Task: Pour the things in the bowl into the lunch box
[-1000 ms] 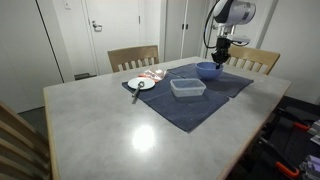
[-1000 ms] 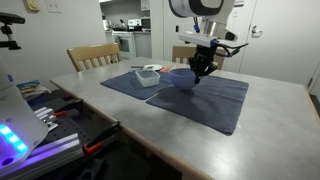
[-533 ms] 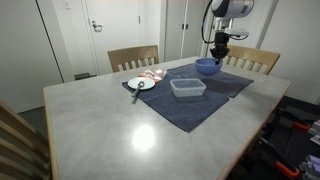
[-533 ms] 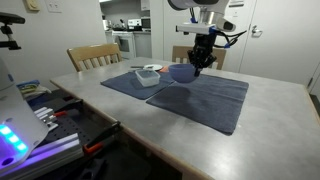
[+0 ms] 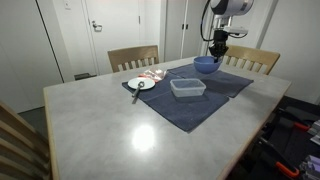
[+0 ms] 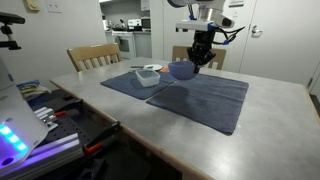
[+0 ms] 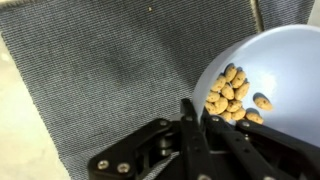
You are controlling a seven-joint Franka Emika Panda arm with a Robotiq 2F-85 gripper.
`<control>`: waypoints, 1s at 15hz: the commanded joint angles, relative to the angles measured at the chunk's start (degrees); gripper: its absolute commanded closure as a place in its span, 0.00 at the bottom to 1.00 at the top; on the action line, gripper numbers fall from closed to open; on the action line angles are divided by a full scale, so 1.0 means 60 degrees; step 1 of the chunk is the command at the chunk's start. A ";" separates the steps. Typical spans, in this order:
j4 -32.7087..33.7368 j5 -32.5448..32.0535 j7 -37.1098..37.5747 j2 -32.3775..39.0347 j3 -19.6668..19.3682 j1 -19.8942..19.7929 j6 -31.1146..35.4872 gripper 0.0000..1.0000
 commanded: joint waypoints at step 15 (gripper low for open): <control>-0.0092 -0.2942 0.3429 -0.1164 -0.0235 0.2237 -0.2468 0.99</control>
